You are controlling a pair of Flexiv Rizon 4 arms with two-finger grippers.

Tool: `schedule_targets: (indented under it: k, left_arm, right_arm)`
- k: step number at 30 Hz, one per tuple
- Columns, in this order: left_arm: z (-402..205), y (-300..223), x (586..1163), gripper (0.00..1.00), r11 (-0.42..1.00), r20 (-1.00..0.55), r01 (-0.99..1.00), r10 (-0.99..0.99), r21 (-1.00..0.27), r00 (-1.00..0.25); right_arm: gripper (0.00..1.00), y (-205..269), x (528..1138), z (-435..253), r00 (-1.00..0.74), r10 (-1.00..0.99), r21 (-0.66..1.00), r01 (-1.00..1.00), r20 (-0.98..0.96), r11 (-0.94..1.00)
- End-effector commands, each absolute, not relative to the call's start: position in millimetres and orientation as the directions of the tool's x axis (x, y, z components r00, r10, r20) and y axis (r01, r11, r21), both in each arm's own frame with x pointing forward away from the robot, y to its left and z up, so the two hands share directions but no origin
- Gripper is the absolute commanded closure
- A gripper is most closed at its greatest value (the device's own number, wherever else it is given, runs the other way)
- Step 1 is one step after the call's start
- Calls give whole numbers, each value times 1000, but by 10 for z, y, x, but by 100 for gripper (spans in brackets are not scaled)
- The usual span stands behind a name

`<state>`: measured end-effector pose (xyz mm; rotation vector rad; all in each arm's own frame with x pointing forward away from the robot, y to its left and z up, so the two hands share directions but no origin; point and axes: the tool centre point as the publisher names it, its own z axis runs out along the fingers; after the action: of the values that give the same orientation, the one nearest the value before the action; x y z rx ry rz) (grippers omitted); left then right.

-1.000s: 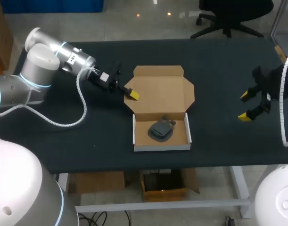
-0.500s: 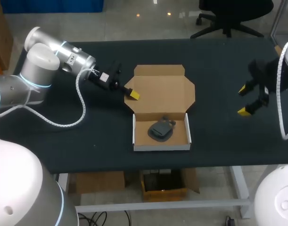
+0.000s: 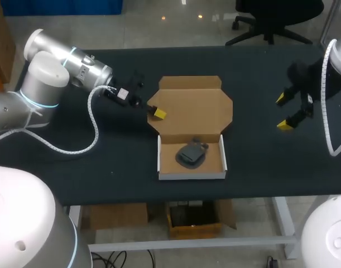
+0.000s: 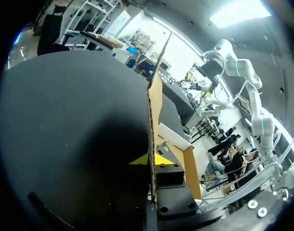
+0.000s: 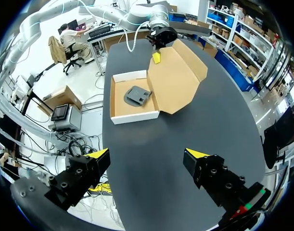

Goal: Assemble the packaging by folding the flat box into shape, placing the metal phone stand inside, and closing the box properly

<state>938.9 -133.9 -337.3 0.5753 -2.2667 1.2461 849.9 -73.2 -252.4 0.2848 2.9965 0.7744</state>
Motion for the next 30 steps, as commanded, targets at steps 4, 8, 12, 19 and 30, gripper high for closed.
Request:
schedule_targets:
  k: [4, 8, 12, 19, 30]
  left_arm:
    - [-3368, -1369, 9281, 100, 483, 509, -533, -194, -695, -838]
    - [-3379, -1361, 9279, 100, 476, 472, -505, -198, -720, -859]
    - [-3369, -1359, 9264, 100, 477, 418, -461, -200, -749, -886]
    - [-3347, -1342, 9212, 100, 469, 307, -368, -205, -803, -929]
    - [-3314, -1308, 9122, 100, 459, 184, -245, -174, -854, -967]
  right_arm:
    - [0, -626, 8637, -2410, -989, 148, 469, 145, 31, 871]
    - [0, -582, 8673, -2360, -991, 132, 461, 128, 24, 878]
    - [0, -529, 8708, -2300, -993, 117, 453, 111, 15, 885]
    - [0, -452, 8763, -2207, -996, 94, 438, 85, 2, 895]
    - [0, -347, 8820, -2125, -998, 65, 426, 53, -14, 903]
